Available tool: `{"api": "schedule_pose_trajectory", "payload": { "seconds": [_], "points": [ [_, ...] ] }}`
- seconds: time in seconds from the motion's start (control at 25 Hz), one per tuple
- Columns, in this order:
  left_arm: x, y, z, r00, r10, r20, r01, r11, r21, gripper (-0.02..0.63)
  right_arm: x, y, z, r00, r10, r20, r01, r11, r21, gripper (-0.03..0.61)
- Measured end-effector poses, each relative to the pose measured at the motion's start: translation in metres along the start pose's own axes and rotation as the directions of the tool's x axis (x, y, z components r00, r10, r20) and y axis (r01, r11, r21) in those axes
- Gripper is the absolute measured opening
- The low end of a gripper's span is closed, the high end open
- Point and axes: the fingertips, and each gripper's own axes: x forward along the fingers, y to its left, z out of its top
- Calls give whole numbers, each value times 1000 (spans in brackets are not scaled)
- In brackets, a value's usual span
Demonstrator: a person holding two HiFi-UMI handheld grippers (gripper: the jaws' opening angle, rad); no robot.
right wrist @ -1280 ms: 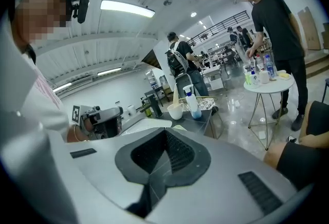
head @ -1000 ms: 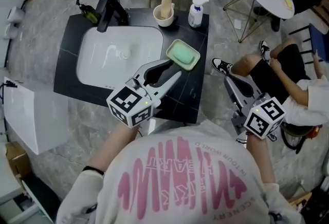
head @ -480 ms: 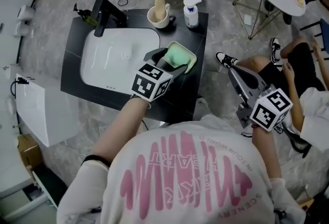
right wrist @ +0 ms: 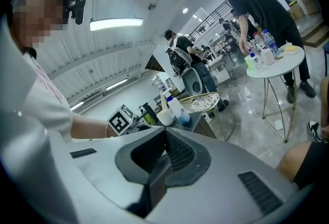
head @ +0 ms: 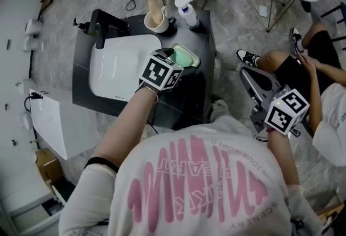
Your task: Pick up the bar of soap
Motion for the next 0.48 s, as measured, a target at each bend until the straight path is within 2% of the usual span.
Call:
{"api": "schedule_pose_trajectory", "payload": {
  "seconds": [0.24, 0.4, 0.48],
  "points": [
    [3, 5, 2, 998, 33, -54, -29, 996, 82, 433, -5, -7, -4, 1000, 11, 12, -12, 1000, 25, 12],
    [13, 9, -4, 990, 51, -130, -28, 985, 173, 433, -8, -12, -2, 1000, 6, 8, -7, 999, 34, 12],
    [17, 12, -6, 988, 41, -151, -14, 984, 177, 433, -7, -12, -1, 1000, 6, 5, -6, 999, 34, 12]
  ]
}}
